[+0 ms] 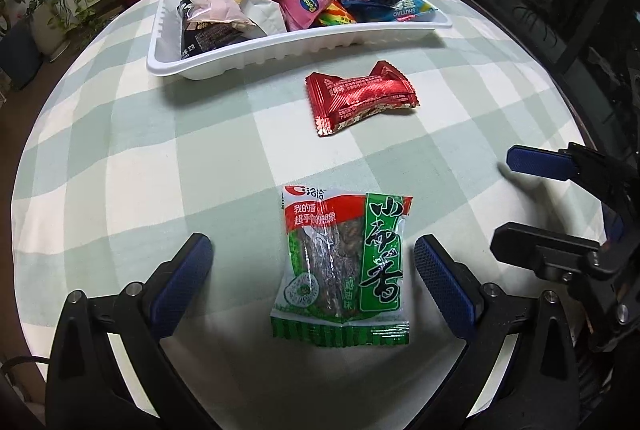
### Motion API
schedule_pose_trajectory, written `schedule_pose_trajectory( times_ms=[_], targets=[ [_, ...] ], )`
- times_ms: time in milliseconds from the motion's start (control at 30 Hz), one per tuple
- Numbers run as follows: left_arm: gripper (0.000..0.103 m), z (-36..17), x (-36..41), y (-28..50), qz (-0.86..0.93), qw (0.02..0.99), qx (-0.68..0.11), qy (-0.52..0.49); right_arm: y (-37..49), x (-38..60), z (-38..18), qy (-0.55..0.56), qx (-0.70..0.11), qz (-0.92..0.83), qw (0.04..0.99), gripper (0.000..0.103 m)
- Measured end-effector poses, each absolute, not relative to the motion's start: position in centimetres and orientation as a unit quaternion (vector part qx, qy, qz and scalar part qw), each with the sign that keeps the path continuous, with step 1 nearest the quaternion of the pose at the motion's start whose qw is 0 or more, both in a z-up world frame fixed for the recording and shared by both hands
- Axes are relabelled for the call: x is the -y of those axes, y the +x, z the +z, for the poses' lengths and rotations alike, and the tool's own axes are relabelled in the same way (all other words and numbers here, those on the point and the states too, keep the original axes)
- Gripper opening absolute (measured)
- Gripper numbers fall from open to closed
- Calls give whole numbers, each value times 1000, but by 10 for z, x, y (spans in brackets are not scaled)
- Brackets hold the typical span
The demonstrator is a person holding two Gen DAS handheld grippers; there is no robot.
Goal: Organize snacks
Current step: 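Withdraw both tools from the tray toward the last two snacks, then grasp the green-white snack packet with the left tool while the right tool grasps the red candy bar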
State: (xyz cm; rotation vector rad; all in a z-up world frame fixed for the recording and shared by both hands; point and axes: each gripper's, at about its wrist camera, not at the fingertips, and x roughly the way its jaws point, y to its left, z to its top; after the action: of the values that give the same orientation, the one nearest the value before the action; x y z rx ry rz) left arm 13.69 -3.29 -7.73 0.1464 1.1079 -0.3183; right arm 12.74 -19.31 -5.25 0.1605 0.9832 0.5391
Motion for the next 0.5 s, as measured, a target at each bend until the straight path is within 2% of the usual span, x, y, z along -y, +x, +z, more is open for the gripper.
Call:
schedule_pose_trajectory(
  times_ms=[67, 167, 233, 500],
  targets=[
    [101, -78, 34, 137, -150, 836, -523, 72, 128, 192, -51, 71, -466, 257, 844, 88],
    [92, -78, 33, 138, -148, 837, -522, 76, 129, 188, -49, 58, -463, 261, 845, 88],
    [79, -77, 33, 139, -149, 837, -520, 80, 130, 186, -47, 46, -464, 267, 844, 88],
    [49, -73, 29, 137, -155, 837, -517, 91, 149, 168, -40, -36, -463, 310, 830, 87]
  ],
)
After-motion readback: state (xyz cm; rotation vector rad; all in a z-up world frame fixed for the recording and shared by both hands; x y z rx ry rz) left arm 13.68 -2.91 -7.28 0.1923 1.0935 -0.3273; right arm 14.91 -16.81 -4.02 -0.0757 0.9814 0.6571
